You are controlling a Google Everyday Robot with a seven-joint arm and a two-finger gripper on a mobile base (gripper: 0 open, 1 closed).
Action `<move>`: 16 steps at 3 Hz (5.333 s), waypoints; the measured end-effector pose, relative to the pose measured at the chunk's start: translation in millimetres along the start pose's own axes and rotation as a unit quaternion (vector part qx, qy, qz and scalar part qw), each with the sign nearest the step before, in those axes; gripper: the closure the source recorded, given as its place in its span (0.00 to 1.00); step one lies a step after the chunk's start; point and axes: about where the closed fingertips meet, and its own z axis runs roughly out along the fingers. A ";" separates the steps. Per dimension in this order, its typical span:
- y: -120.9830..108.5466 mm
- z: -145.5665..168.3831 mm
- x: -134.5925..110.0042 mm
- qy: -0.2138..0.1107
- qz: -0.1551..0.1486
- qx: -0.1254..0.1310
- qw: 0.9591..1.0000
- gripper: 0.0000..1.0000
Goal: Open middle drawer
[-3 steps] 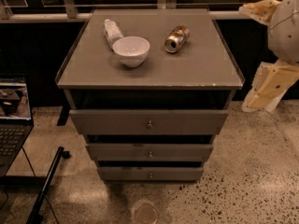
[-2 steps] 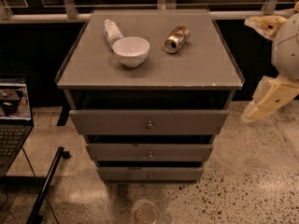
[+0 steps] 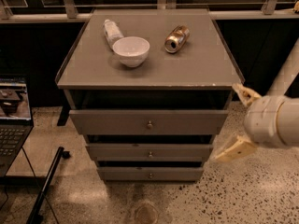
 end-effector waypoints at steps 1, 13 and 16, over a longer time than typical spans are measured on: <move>32.0 62.6 31.9 -0.021 0.087 -0.001 0.996 0.00; 65.7 312.5 259.8 -0.110 0.415 0.049 0.902 1.00; 55.3 341.2 242.6 -0.122 0.343 -0.028 0.931 1.00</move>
Offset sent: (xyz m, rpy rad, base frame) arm 0.0691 -0.0191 -0.1870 0.3592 0.0247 -0.3991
